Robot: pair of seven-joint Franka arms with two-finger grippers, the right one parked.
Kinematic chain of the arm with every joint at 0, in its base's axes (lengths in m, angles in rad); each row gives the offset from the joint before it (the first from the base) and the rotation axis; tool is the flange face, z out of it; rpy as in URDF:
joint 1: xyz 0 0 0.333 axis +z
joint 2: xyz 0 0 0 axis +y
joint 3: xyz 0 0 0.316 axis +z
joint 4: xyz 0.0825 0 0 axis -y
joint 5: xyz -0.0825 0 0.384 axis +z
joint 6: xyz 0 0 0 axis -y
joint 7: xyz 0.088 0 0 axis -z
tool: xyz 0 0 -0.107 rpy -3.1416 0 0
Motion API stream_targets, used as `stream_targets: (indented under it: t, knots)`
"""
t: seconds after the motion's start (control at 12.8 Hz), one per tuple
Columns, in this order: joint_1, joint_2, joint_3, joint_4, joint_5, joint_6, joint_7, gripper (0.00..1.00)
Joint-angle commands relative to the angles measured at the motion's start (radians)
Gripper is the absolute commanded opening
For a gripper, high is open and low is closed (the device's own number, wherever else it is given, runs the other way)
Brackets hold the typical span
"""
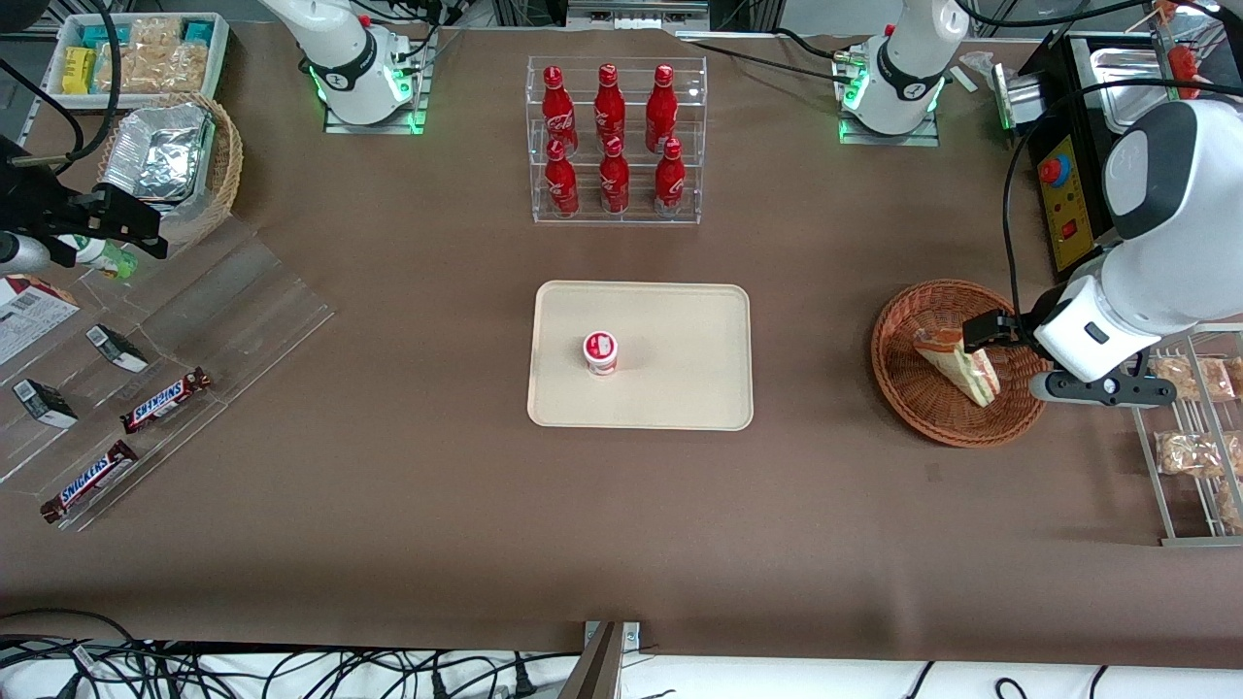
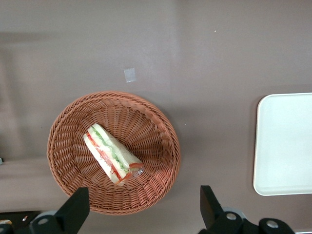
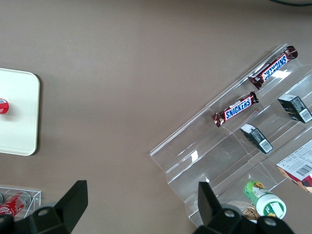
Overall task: Place sandwich from basket to tray
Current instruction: 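Move the left gripper above the wrapped sandwich in the wicker basket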
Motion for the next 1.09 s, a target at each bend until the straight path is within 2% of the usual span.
stream_targets:
  t: [0.0, 0.47, 0.55, 0.7, 0.78, 1.02]
  knots:
    - [-0.002, 0.015, 0.003, 0.031, 0.041, -0.028, -0.005, 1.00]
    - [0.012, 0.006, 0.024, 0.028, 0.051, -0.042, -0.040, 1.00]
    - [0.013, 0.004, 0.039, 0.030, 0.051, -0.049, -0.101, 1.00]
    - [0.013, 0.005, 0.033, 0.016, 0.127, -0.057, -0.356, 1.00]
    - [0.010, 0.015, 0.032, 0.012, 0.130, -0.057, -0.446, 1.00]
    - [0.001, 0.018, 0.029, -0.060, 0.143, -0.020, -0.549, 1.00]
